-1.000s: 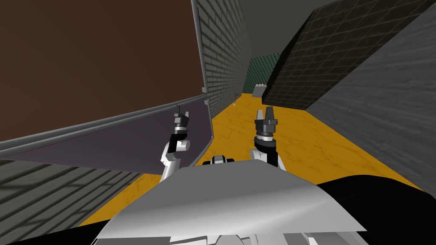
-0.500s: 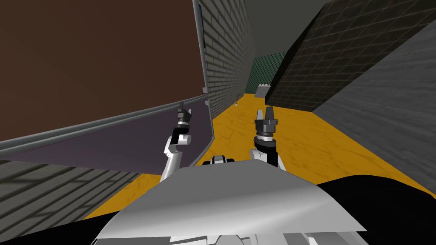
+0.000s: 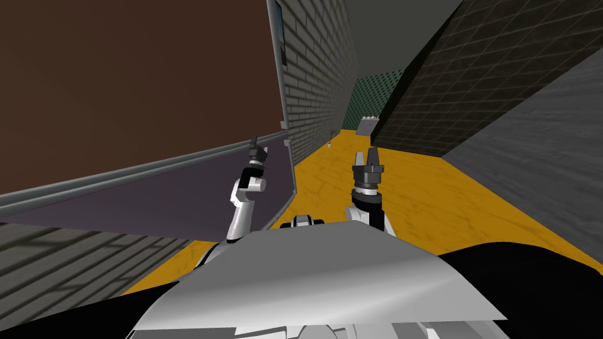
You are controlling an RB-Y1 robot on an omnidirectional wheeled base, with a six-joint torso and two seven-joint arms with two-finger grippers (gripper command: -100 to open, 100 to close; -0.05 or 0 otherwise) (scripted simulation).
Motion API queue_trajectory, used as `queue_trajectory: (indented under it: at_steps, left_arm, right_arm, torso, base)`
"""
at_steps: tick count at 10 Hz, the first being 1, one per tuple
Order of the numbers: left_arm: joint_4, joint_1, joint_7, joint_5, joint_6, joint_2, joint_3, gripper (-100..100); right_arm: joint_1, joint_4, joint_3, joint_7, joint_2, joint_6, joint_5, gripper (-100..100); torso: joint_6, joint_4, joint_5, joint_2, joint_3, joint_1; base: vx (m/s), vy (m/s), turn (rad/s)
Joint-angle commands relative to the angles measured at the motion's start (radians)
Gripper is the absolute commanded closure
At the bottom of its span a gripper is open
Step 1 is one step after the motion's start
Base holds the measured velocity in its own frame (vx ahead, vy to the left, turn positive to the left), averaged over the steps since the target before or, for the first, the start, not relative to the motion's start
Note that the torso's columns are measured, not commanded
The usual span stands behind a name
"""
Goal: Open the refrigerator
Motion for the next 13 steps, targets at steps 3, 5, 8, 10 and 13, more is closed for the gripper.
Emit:
queue_trajectory:
  at_steps: [3,5,8,10,13]
  left_arm:
    - [0.072,-0.129,0.037,0.017,0.111,0.002,0.010,-100]
    - [0.101,-0.183,0.052,0.026,0.163,0.001,0.016,-100]
    - [0.157,-0.277,0.079,0.045,0.248,-0.004,0.032,-100]
    - [0.184,-0.330,0.089,0.056,0.301,-0.007,0.042,-100]
    - [0.209,-0.379,0.099,0.066,0.362,-0.011,0.052,-100]
  right_arm:
    - [0.000,0.000,0.000,0.000,0.000,0.000,0.000,0]
    - [0.000,0.000,0.000,0.000,0.000,0.000,0.000,0]
    - [0.000,0.000,0.000,0.000,0.000,0.000,0.000,0]
    - [0.000,0.000,0.000,0.000,0.000,0.000,0.000,0]
    - [0.000,0.000,0.000,0.000,0.000,0.000,0.000,0]
  torso:
    - [0.000,0.000,0.000,-0.001,0.000,-0.001]
    - [0.000,0.000,0.000,0.000,0.000,0.000]
    - [0.000,0.000,0.000,0.000,0.000,-0.001]
    - [0.000,0.000,0.000,0.000,0.000,0.000]
    - [0.000,0.000,0.000,0.000,0.000,-0.001]
  base:
    - [0.052,-0.047,0.065]
    - [0.041,-0.042,0.078]
    - [0.039,-0.052,0.077]
    - [0.044,-0.049,0.067]
    - [0.039,-0.057,0.064]
